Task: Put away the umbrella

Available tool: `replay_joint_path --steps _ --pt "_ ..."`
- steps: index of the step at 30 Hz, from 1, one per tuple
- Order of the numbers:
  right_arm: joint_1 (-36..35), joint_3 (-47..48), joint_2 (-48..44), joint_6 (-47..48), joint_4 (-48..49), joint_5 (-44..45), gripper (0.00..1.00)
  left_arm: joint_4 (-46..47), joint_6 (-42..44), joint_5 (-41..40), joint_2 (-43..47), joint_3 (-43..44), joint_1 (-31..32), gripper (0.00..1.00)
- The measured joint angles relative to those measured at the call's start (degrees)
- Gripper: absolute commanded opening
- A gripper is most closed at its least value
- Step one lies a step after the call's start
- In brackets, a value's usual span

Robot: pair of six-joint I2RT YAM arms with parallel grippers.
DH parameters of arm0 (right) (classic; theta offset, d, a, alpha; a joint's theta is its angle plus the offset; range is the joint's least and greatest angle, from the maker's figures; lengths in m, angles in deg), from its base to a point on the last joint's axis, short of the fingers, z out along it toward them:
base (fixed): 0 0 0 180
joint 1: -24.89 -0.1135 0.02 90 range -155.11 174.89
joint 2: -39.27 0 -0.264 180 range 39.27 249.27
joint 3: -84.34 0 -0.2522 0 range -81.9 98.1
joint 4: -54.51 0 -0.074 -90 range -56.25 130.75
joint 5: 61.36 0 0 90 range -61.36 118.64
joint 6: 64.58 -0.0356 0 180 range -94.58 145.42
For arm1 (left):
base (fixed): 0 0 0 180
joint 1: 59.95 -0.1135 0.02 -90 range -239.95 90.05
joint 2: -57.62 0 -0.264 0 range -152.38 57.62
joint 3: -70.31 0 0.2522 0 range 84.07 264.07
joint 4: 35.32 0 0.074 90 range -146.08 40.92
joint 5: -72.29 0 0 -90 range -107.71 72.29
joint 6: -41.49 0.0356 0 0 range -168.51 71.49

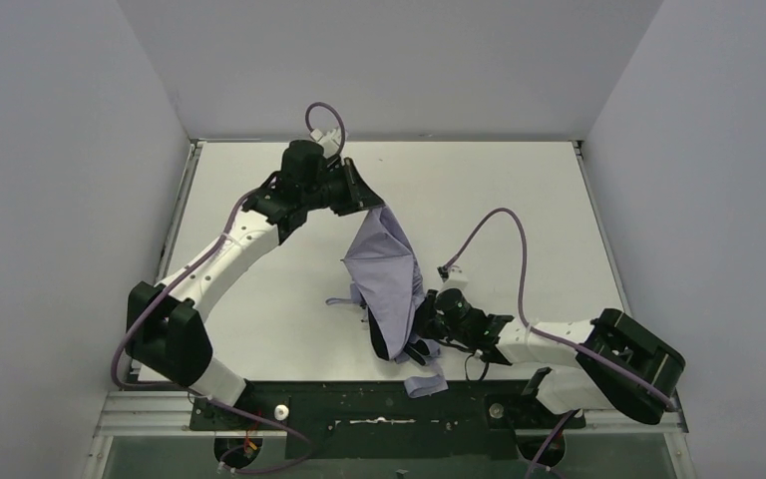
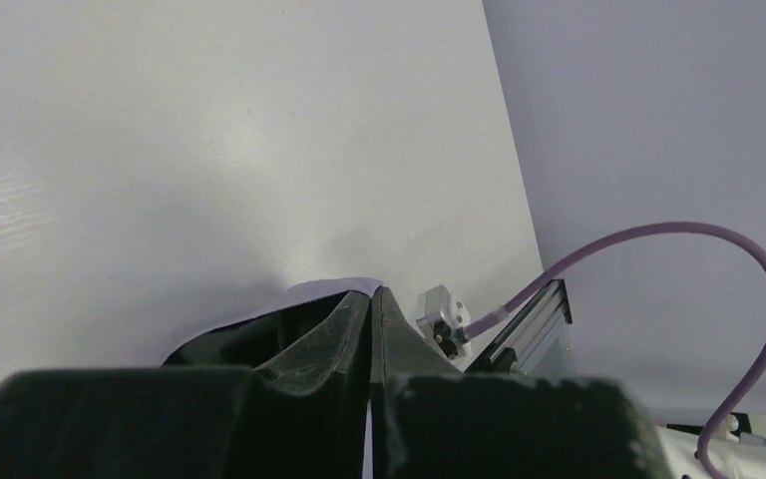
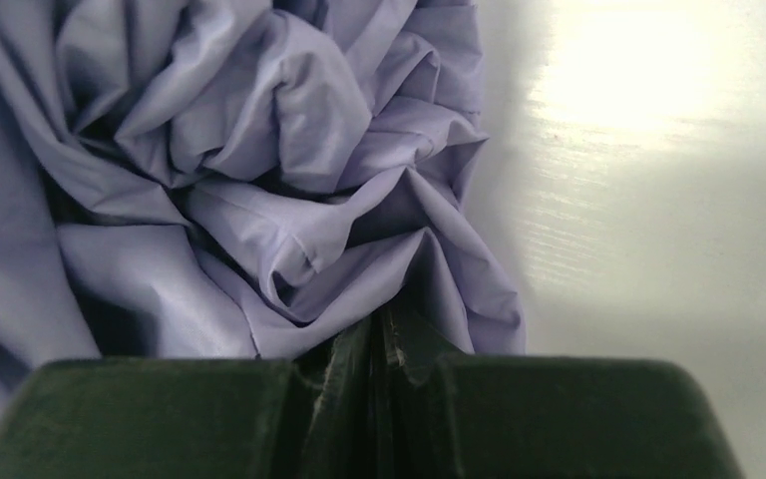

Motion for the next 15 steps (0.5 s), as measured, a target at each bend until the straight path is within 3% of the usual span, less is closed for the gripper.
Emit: replay_joint_path --steps 7,15 --pt "-0.7 -0.4 -8.9 2.6 -8.1 -0.1 0.09 3.5 0.2 -2.8 3.8 -5.9 2.1 0.00" --pt "-1.1 0.1 -26.3 5.2 -17.9 1.8 0.26 3.8 0.8 -4.2 1.8 -3.8 1.3 0.00"
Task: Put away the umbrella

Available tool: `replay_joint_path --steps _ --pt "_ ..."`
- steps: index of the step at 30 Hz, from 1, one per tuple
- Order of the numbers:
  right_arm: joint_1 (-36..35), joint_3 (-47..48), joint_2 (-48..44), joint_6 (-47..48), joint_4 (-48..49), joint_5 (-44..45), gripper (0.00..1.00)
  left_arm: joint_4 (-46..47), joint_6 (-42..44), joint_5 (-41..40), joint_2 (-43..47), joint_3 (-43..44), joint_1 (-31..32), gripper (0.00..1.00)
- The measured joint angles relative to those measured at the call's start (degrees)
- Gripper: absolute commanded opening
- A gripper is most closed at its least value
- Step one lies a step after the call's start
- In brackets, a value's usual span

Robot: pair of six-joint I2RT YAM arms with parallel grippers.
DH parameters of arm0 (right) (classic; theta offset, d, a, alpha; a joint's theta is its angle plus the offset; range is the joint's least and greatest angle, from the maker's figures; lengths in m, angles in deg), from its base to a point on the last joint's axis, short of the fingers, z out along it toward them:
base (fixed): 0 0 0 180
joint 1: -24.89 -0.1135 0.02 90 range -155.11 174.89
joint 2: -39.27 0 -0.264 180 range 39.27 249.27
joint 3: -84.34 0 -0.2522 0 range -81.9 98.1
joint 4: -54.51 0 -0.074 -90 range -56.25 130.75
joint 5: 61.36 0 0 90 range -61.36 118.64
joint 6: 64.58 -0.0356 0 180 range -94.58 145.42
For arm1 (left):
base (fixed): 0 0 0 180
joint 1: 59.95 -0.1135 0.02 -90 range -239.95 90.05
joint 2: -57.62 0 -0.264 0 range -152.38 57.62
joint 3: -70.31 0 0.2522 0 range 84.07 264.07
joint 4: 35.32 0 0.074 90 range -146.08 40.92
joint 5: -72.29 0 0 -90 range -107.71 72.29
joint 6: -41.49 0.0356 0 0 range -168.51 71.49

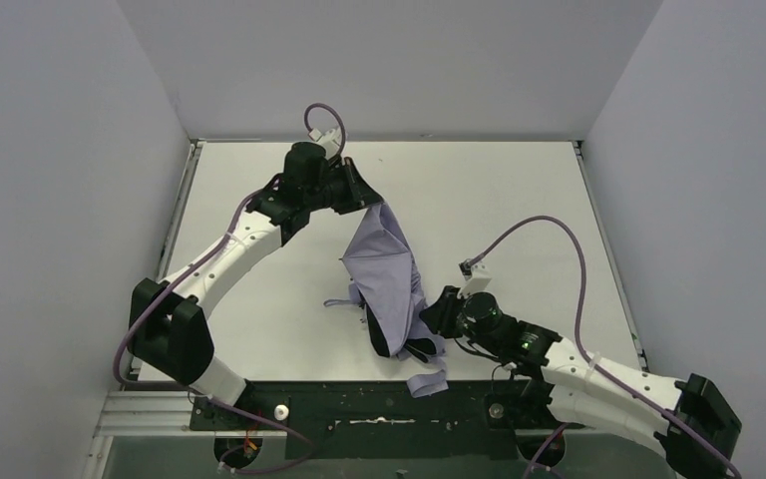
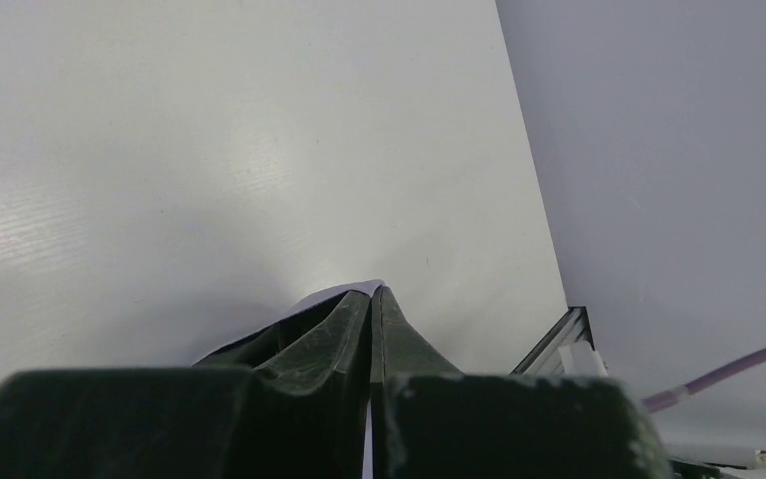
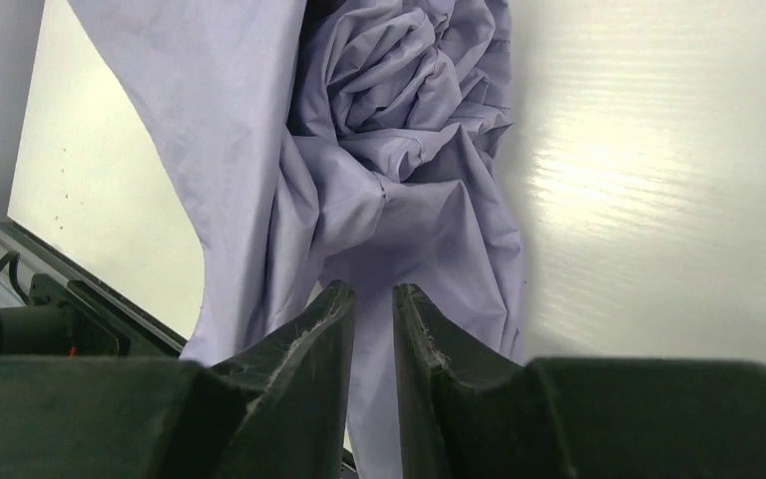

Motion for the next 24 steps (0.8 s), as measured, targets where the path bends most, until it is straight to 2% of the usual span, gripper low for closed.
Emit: replay_joint_path --steps 5,9,14,24 --pt "0.0 1.5 -4.9 -0.4 -5.0 1.4 0.45 0.0 0.6 0.0 -2.2 1.9 -0.1 0.00" --pt "0.0 3.2 -5.4 -2.6 -6.1 1.6 0.54 0.0 1.1 0.0 -2.8 2.4 -0.1 0.00" --pt "0.0 4.2 -1.4 -6.8 -4.7 0.6 0.60 0.0 1.5 0.0 -3.0 2.4 -0.1 0.00" --pt "0.0 4.3 9.0 -12.0 4.5 -4.6 0.60 0.0 1.7 0.0 -4.6 3.4 -0.1 0.00"
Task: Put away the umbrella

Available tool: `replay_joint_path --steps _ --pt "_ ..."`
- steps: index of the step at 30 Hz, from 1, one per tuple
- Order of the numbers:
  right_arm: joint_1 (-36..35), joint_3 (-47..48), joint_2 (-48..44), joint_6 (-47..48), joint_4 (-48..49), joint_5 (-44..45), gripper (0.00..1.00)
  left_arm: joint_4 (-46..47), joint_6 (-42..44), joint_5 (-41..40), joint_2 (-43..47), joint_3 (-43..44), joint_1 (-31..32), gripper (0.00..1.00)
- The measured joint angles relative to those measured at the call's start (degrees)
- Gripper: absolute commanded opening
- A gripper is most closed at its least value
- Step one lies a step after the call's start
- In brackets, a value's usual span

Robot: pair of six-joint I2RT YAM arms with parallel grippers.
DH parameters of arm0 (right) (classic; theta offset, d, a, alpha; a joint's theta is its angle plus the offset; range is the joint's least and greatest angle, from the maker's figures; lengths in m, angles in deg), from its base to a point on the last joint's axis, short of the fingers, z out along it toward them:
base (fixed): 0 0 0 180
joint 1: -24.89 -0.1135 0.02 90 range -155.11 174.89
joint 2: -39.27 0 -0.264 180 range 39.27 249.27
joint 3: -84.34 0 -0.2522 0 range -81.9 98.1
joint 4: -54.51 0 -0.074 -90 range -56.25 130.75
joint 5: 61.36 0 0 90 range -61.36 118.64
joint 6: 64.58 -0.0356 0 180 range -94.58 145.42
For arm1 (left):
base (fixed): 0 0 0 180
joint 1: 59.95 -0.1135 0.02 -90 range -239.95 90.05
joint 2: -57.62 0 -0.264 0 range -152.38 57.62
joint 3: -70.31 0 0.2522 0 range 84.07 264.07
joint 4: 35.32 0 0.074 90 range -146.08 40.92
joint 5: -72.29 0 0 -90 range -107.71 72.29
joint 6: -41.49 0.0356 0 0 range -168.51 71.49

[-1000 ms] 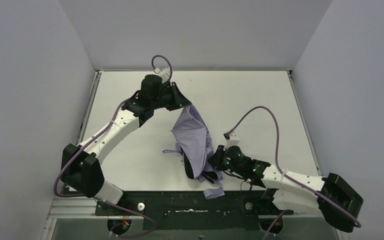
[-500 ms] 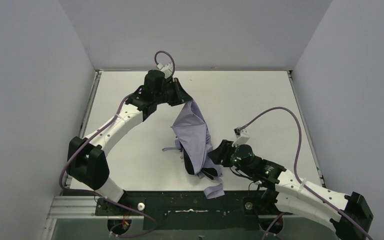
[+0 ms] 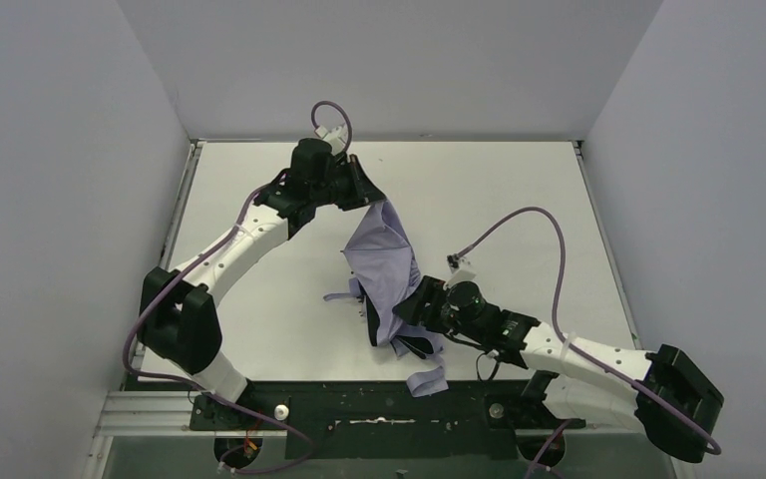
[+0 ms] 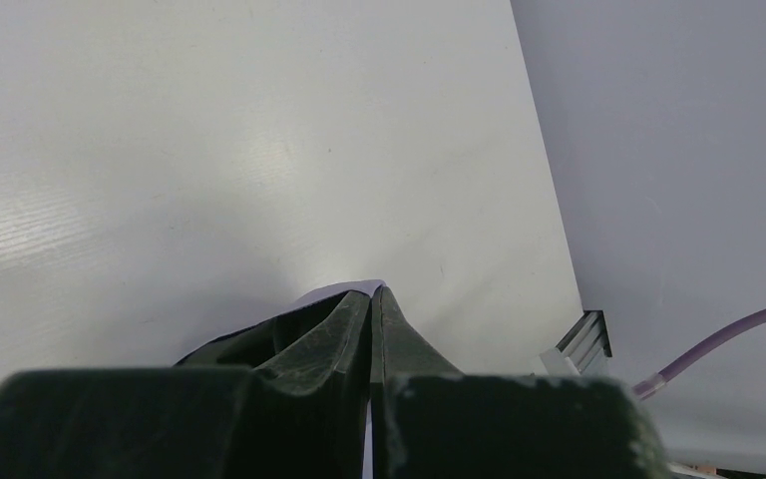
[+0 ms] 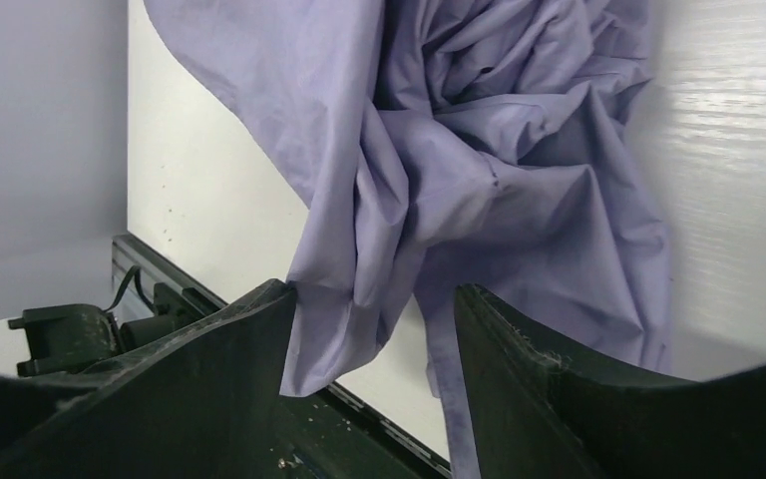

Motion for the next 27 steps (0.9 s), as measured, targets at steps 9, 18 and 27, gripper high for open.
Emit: replay_joint_path --steps 9,18,27 --pt "-0.1 0.1 3.8 -1.4 4.3 -3.1 0.61 0.0 0.0 0.0 -0.4 0.1 0.0 0.00" --pt "-0.3 0.7 5.1 -2.0 5.0 -4.9 0.65 0.0 0.2 0.0 -1.2 0.1 -0.3 0.00" --pt "-0.5 3.0 5.3 -2.2 2.6 -4.9 0.33 0.0 0.2 0.3 -1.2 0.1 -0.7 0.00"
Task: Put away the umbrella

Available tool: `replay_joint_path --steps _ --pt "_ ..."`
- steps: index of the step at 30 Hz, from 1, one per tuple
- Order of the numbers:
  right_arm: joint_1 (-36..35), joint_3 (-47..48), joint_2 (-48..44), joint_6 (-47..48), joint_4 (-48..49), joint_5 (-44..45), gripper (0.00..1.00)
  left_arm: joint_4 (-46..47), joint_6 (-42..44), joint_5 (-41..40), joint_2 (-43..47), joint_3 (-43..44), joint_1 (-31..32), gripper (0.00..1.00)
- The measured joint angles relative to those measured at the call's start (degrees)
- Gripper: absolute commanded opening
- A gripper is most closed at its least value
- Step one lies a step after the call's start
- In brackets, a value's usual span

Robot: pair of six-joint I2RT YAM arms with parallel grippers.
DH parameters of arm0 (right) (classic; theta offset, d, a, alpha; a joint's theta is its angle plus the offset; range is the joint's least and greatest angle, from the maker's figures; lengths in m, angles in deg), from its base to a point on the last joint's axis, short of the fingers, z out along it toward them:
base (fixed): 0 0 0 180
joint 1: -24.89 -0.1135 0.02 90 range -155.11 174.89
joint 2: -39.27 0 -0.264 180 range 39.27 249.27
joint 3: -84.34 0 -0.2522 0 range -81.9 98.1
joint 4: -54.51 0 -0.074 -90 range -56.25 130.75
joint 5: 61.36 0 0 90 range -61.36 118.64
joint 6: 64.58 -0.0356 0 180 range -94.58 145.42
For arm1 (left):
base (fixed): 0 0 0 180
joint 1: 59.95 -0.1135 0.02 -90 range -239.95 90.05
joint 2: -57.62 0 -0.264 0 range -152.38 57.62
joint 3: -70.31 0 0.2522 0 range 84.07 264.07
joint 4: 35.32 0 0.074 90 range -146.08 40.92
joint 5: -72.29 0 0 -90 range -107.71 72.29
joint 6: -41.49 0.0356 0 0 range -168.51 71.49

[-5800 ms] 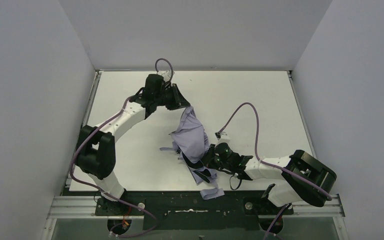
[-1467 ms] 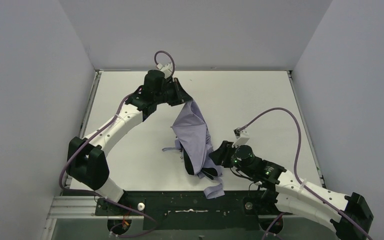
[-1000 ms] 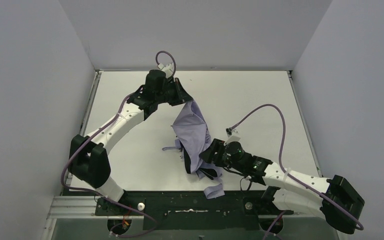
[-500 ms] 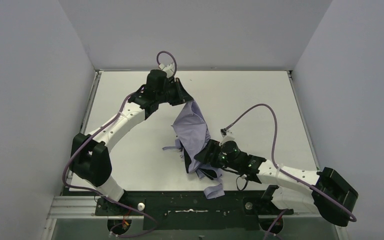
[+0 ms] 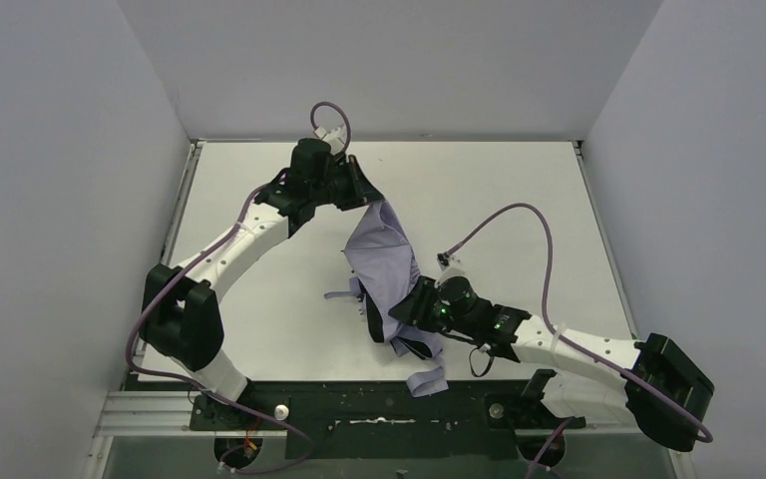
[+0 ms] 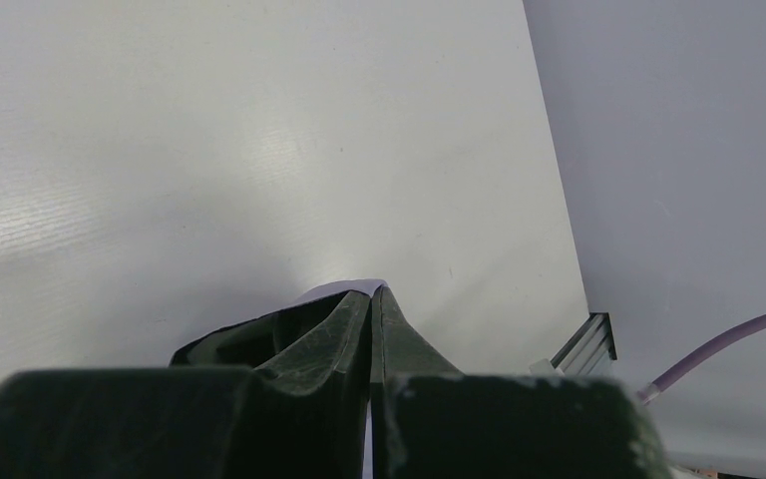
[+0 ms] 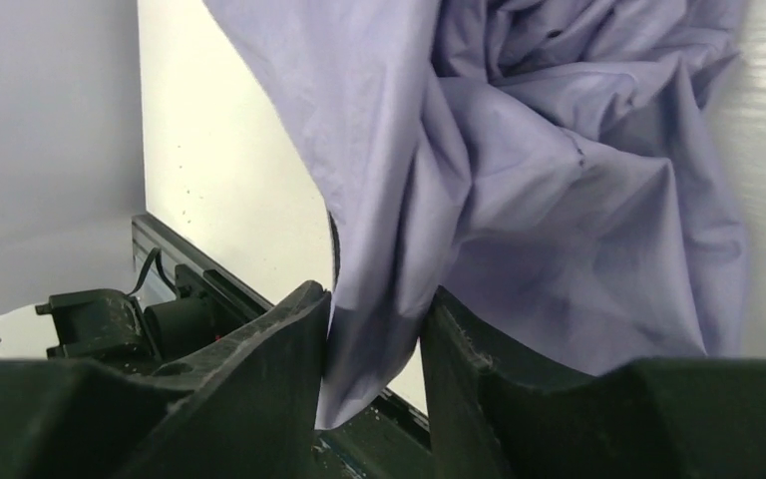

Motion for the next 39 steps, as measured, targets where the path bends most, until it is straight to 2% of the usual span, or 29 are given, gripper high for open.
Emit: replay_joint_path --steps 6,12,20,27,33,39 --pt "-0.2 0.5 0.0 0.1 -3.9 1.0 0.12 0.1 0.1 0.3 -0.4 0.0 -0.4 0.00" --pt "-0.2 6.0 -0.5 3.5 -12.0 2.1 0.01 0.9 0.4 0.8 -1.8 0.0 -1.0 0.00" --pt "-0.2 14.6 -2.1 11.5 -25.3 5.9 0.00 1.3 0.8 1.6 -2.1 0.0 -1.4 0.00" --pt "-0.2 16.5 -0.4 16.2 -33.5 7.6 0.00 1.5 0.8 1.8 -2.8 0.0 -1.5 0.00" --pt "-0.2 13.5 3.0 16.7 -32.3 7.8 0.00 1.7 0.7 1.9 -2.8 0.0 -1.5 0.00" --pt "-0.2 7.9 8.8 15.7 -24.6 8.1 0.00 1.7 -0.2 3.2 -3.0 0.0 -1.5 0.00"
